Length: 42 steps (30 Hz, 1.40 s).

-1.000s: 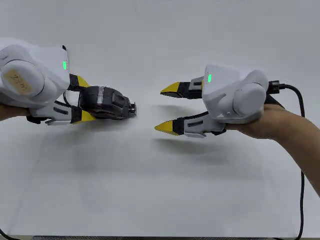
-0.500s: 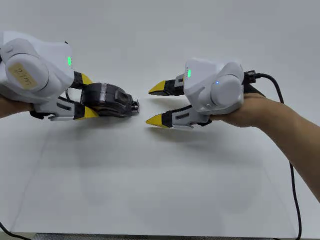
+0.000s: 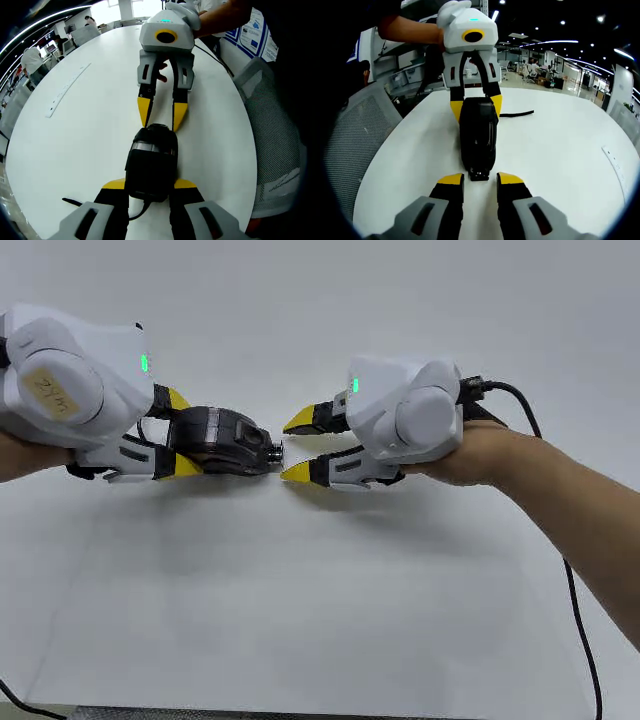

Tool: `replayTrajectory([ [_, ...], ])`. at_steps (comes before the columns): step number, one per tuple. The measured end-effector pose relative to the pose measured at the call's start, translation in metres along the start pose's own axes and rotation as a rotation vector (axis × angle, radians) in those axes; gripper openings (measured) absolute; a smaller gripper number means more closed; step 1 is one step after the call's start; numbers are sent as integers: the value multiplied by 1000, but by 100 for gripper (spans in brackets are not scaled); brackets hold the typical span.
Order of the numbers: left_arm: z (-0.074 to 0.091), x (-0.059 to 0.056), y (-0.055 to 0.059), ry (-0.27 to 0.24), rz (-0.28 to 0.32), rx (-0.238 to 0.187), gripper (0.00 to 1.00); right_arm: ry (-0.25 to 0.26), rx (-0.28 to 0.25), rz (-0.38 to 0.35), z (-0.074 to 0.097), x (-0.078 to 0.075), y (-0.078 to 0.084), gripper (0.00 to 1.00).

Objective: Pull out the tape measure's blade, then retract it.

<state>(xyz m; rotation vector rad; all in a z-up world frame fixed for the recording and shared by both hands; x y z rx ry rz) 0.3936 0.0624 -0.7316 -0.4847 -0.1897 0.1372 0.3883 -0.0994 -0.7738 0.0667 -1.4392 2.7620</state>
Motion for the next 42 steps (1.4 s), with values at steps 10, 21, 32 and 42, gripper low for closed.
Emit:
replayTrajectory([
  [10, -1, 1, 2, -1, 24, -11, 28, -13, 4, 12, -9, -4, 1, 15],
  [21, -1, 1, 4, 0, 42, -21, 28, -29, 9, -2, -10, -5, 2, 12],
  [32, -1, 1, 4, 0, 47, -18, 28, -40, 36, 14, -9, -4, 0, 12],
  [42, 0, 1, 6, 0, 53, -16, 28, -44, 49, 24, -6, -3, -2, 12],
])
Point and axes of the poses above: the centre of the closed fingertips' face, and the gripper's own axes: z roughly backward along the fingers, x roughly to its left, y roughly out of its underside, the point moved 8 cm from there along z, roughly backward along the fingers, and after that the axes turned 6 degrees about -y, right-handed, at the moved point
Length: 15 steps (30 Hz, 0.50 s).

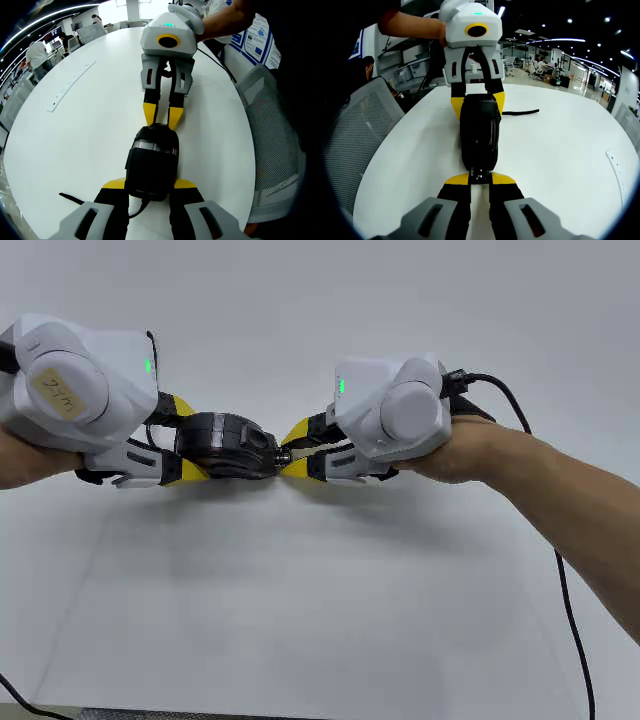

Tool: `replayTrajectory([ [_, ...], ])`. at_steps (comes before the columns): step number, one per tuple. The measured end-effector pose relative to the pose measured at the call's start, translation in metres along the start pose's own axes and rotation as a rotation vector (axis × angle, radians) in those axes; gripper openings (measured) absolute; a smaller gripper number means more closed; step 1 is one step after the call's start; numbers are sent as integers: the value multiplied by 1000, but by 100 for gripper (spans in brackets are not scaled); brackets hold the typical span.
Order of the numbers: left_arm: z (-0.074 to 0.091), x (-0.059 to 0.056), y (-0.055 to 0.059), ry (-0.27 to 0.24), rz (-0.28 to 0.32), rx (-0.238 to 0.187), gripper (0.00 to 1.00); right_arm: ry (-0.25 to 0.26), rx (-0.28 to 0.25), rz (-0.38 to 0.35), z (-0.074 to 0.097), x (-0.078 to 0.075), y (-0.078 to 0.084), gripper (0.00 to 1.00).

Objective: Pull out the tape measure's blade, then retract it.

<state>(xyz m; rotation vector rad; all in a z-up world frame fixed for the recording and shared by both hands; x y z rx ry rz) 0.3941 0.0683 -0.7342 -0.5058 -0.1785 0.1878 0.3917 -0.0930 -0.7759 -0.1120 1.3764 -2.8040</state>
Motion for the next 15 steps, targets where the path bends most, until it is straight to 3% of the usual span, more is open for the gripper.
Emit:
replayTrajectory([
  [15, 0, 1, 3, 1, 5, -1, 28, -4, 20, 1, 10, 1, 4, 12],
])
Point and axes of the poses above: the centre of the closed fingertips' face, and the gripper's own axes: z roughly backward along the fingers, x roughly to its left, y roughly out of its underside, the point moved 8 cm from there along z, roughly backward along the fingers, and after that the axes turned 6 degrees about -y, right-handed, at the moved point
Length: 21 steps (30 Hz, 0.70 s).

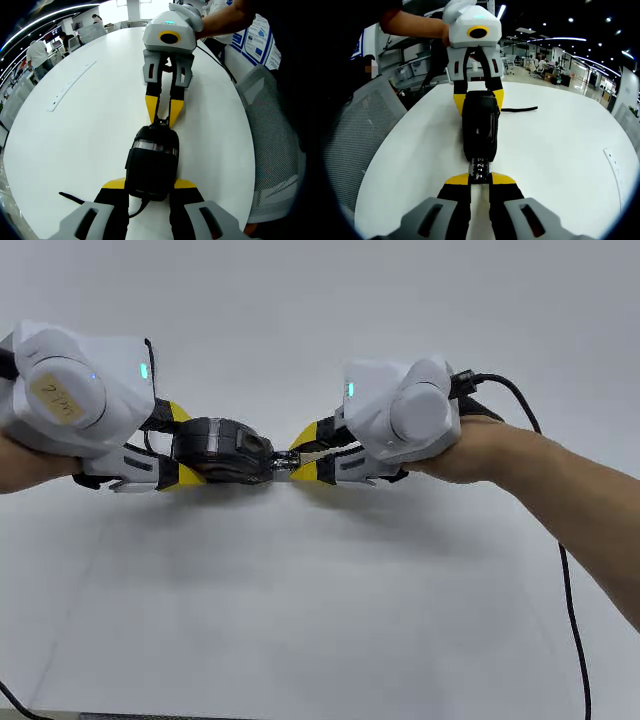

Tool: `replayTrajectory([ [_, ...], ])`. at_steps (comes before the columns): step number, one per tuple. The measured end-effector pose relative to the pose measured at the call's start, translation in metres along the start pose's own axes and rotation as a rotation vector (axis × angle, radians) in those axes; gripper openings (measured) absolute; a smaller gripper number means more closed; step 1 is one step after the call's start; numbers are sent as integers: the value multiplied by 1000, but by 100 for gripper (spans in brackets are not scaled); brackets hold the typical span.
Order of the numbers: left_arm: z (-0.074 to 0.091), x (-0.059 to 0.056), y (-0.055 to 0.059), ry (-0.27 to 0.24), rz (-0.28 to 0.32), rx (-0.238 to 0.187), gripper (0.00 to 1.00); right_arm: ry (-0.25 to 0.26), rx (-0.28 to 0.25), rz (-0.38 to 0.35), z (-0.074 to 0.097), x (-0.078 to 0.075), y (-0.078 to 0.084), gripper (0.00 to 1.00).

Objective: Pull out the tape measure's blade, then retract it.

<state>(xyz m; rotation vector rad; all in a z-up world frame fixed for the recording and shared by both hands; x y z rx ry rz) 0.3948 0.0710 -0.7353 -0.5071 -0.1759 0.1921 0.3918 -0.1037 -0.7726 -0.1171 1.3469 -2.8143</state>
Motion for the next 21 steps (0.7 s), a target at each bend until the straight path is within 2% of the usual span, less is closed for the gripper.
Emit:
replayTrajectory([
  [21, 1, 0, -1, 1, 1, -1, 28, 2, 19, -8, 14, 2, 8, 12],
])
Point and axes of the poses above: the centre of the closed fingertips' face, and the gripper's own axes: z roughly backward along the fingers, x roughly to its left, y roughly out of its underside, the point moved 8 cm from there along z, roughly backward along the fingers, and after that the axes turned 6 degrees about -y, right-handed, at the moved point
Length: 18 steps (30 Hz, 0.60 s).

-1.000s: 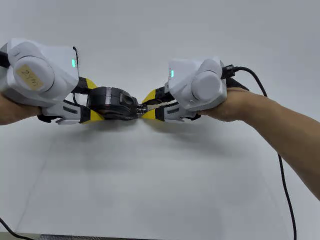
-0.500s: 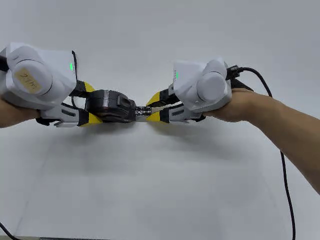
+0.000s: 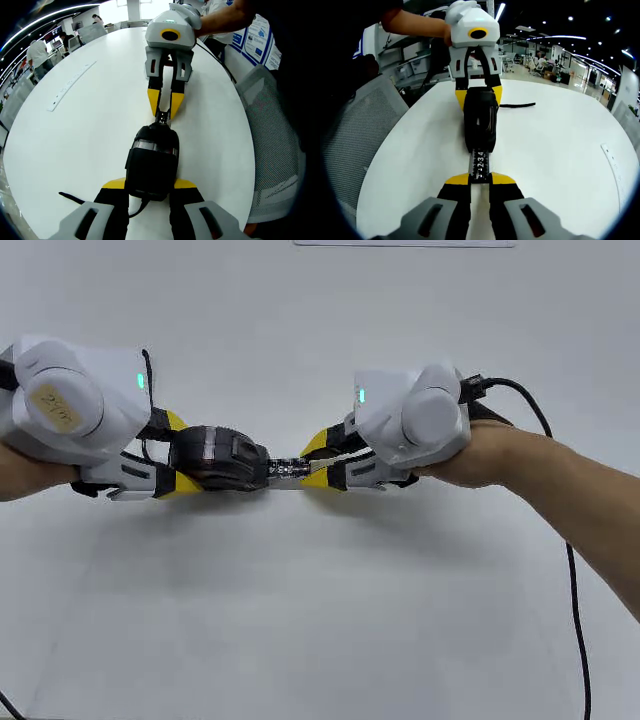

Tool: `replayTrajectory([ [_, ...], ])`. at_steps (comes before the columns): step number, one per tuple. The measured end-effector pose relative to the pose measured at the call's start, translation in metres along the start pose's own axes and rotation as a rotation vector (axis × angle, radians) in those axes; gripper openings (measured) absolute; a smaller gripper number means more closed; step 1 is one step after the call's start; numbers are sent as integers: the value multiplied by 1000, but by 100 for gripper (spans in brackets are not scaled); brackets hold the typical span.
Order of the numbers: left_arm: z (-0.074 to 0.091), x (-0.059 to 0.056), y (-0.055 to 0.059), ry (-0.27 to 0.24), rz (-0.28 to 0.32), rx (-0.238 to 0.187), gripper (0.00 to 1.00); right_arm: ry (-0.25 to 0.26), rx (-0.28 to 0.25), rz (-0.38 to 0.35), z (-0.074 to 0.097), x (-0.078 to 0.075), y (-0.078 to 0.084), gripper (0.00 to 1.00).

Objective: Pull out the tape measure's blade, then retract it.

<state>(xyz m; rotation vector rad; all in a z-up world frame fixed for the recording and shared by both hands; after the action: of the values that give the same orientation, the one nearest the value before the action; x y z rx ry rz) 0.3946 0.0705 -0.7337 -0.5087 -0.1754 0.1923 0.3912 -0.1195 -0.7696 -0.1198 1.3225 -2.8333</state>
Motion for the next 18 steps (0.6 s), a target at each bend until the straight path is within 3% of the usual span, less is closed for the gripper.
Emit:
replayTrajectory([
  [18, 0, 0, -1, -1, 0, -6, 28, 1, 14, -1, 11, 2, 7, 12],
])
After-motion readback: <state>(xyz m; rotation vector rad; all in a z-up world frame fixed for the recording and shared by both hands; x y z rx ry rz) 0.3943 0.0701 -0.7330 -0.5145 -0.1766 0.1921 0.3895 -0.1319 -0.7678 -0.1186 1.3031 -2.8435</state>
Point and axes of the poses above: the centre of the closed fingertips' face, and the gripper's own axes: z roughly backward along the fingers, x roughly to its left, y roughly out of its underside, the point moved 8 cm from there along z, roughly backward along the fingers, and after that the axes turned 6 degrees about -y, right-handed, at the moved point
